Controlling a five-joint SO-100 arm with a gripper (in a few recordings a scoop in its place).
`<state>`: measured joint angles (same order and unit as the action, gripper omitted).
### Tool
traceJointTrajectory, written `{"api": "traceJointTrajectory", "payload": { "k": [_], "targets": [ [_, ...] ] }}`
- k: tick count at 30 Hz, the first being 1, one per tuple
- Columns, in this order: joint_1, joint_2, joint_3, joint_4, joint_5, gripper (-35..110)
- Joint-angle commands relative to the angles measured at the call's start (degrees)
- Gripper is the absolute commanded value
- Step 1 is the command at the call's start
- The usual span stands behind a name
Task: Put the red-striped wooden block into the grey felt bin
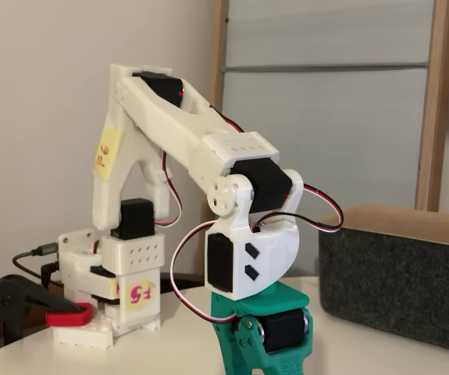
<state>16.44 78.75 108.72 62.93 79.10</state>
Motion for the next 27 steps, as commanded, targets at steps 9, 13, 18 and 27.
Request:
{"api": "traceJointTrajectory", "payload": {
  "k": [9,13,18,27],
  "targets": [
    [1.8,0.4,0.7,-0.8,0.5,15],
    [2.0,0.4,0.7,-0.8,0.6,12],
    [2.2,0.6,0.6,-0.8,0.7,10],
    [2.8,1.4,0.4,-0.8,1.5,6]
  ]
}}
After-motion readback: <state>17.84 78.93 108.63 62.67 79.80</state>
